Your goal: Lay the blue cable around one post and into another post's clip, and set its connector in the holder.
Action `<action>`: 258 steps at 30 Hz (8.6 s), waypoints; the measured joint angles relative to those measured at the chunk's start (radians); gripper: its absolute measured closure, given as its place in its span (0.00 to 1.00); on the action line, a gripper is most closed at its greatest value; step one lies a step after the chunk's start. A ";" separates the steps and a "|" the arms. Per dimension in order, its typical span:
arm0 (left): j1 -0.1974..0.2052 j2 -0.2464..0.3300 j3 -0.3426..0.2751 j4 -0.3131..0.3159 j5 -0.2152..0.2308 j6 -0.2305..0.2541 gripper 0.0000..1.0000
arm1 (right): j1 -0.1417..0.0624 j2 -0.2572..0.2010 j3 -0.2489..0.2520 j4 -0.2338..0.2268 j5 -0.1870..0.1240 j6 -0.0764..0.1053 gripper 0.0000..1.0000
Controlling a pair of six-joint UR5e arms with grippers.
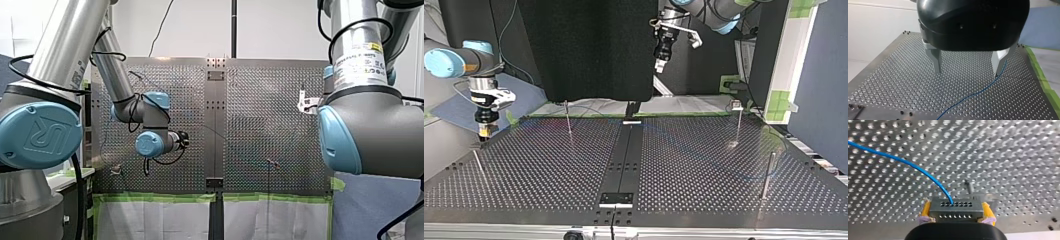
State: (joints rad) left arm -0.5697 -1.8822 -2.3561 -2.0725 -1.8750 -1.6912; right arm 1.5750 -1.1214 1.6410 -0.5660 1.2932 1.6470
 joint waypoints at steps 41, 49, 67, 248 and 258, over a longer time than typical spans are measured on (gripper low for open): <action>0.000 0.000 0.000 -0.026 -0.002 0.001 0.00 | -0.074 -0.008 -0.061 0.030 -0.040 0.114 1.00; 0.000 0.000 0.000 -0.026 -0.002 0.001 0.00 | -0.072 0.010 -0.085 0.062 -0.047 0.089 1.00; 0.001 0.000 0.000 -0.032 -0.006 0.002 0.00 | -0.067 0.040 -0.116 0.074 -0.087 0.067 1.00; 0.034 0.000 0.017 -0.041 0.022 0.028 0.00 | -0.082 0.067 -0.180 0.101 -0.182 0.029 0.00; 0.035 0.000 0.017 -0.043 0.027 0.030 0.00 | -0.082 0.067 -0.180 0.101 -0.182 0.029 0.00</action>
State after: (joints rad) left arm -0.5342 -1.8825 -2.3390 -2.1155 -1.8477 -1.6611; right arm 1.4926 -1.0540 1.4613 -0.4646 1.1108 1.6762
